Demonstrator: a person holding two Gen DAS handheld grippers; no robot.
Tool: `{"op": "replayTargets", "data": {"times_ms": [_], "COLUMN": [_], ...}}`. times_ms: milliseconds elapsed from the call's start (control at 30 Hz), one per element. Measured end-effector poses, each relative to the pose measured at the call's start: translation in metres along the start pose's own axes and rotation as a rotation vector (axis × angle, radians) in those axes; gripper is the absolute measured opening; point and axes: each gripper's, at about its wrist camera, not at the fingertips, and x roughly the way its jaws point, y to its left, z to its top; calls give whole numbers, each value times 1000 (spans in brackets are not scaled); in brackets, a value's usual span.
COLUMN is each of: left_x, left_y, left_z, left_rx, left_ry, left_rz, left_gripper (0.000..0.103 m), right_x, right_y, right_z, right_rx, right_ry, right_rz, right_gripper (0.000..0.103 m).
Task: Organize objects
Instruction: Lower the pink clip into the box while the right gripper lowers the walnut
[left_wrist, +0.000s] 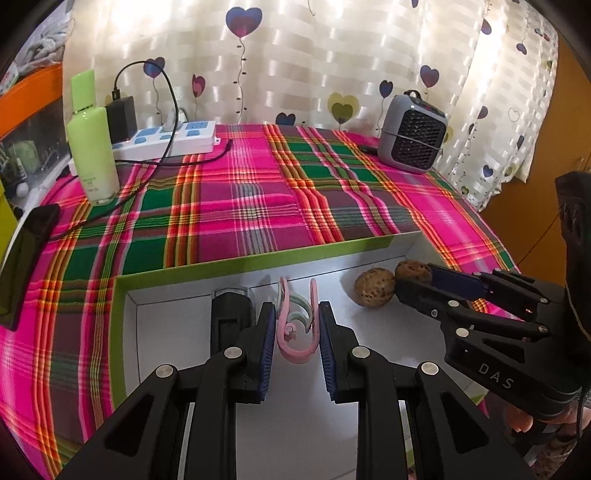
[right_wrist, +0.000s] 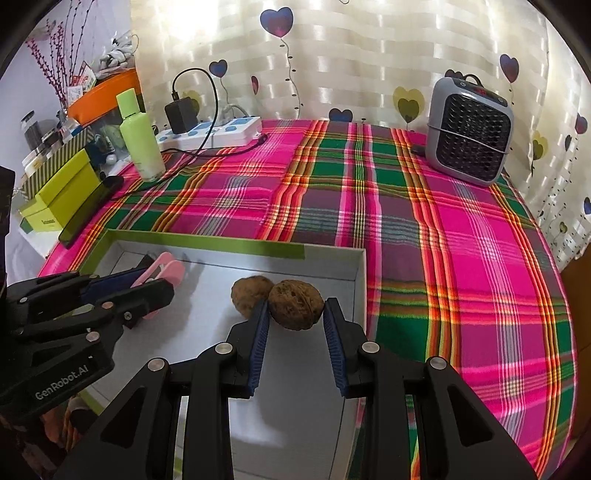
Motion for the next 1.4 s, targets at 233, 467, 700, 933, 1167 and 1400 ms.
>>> {"op": "replayTargets", "data": {"times_ms": [233,467,700,933,1167,1400], "left_x": [10,14,18,22,24,24], "left_y": [0,0,-2,0,0,0], "left_z": [2,5,6,5,6,7], "left_rx": [0,6,13,5,6,3], "left_ry": [14,22,37,52,59,61], "left_rz": [6,10,21,30,37,37], "left_gripper": [21,21,21,21,21,24], "right_x": [7,12,15,16,17,18], "right_y": [-2,1,5,6,8,9], "right_z": [4,7,6,7,8,7], "right_rx": [2,-19,-39,-41,-49,-53], "right_ry": [-4,-3,3,5,16,22], "right_rz": [12,12,8,10,1,-11], "right_gripper": [32,32,32,32,32,32]}}
